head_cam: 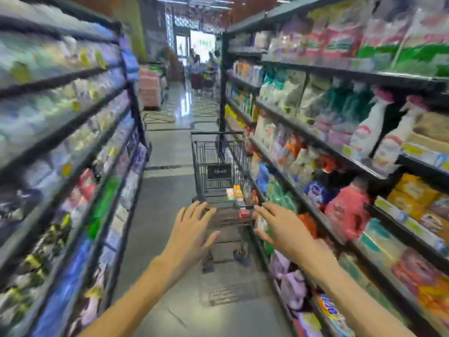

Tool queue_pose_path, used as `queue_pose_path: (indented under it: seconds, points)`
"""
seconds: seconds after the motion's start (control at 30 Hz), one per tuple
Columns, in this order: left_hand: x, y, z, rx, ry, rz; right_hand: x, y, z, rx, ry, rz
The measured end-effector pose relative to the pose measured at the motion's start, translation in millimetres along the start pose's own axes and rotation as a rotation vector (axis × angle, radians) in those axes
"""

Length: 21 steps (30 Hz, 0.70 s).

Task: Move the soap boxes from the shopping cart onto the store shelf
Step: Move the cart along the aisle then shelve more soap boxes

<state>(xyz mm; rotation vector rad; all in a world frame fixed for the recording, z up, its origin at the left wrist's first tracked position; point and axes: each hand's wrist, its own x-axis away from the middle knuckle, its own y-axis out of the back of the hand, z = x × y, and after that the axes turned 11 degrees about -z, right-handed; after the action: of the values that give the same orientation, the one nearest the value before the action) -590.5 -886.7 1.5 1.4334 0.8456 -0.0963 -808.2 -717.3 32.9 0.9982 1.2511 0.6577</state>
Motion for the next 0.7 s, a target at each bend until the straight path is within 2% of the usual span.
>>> queue_pose_path:
  seconds: [0.13, 0.33, 0.7]
  points:
    - [-13.0, 9.2, 85.3, -0.077, 0.053, -0.007, -72.7, -39.0, 42.8, 0.009, 0.045, 0.006]
    - [-45.7, -5.8, 178.8, -0.117, 0.112, 0.03, -167.2, -95.6, 80.4, -0.03, 0.087, 0.025]
    - [-178.3, -106.5, 340.7, -0.148, 0.154, 0.11, -374.2, -215.8, 57.3, -0.076, 0.084, 0.114]
